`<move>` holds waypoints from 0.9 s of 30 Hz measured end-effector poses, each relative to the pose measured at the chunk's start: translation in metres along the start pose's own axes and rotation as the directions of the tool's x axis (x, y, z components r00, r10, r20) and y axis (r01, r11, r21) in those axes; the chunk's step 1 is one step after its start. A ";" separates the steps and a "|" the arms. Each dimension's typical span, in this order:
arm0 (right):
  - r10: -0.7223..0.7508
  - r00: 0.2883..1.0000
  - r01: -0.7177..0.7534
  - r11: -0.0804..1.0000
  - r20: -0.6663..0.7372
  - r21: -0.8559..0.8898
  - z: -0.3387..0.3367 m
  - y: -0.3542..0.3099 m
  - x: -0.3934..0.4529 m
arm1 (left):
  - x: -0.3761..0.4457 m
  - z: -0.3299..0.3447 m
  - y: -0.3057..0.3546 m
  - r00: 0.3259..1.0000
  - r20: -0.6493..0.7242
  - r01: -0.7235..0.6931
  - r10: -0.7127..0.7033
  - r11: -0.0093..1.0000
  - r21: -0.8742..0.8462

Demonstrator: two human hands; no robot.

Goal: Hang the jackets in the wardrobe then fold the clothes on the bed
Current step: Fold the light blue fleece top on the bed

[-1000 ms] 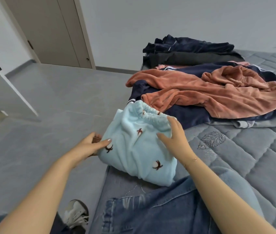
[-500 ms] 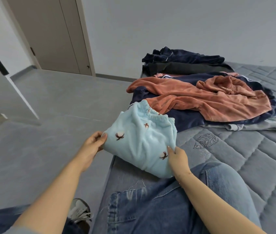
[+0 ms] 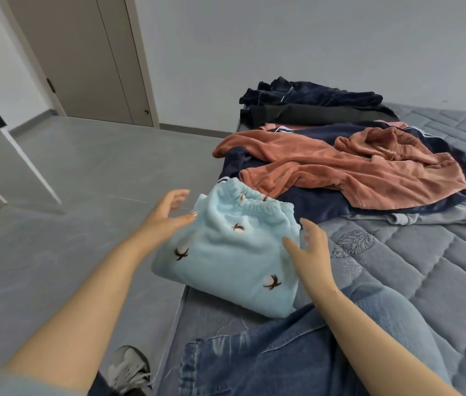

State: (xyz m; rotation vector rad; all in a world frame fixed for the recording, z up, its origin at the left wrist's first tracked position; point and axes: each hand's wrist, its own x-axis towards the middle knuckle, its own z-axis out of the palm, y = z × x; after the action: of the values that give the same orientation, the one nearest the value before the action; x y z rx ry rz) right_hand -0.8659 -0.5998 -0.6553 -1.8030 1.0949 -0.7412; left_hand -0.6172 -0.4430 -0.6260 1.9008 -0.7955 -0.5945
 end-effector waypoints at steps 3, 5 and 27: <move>-0.027 0.998 0.033 0.993 0.057 -0.109 0.006 -0.009 0.033 | 0.027 0.017 0.024 0.987 0.146 -0.093 0.074 0.987 0.131; -0.044 0.996 0.055 0.989 0.079 -0.141 0.013 -0.008 0.048 | 0.044 0.028 0.031 0.975 0.214 -0.087 0.066 0.992 0.089; 0.332 0.943 -0.320 0.916 0.010 -0.241 0.026 0.033 0.086 | 0.127 0.072 0.003 0.930 -0.012 0.356 -0.368 0.891 0.283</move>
State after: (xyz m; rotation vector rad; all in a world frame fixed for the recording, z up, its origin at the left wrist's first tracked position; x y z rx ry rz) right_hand -0.8198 -0.6747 -0.6919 -1.7580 1.4553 -0.3737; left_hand -0.5824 -0.5797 -0.6627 2.3326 -0.5732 -0.7845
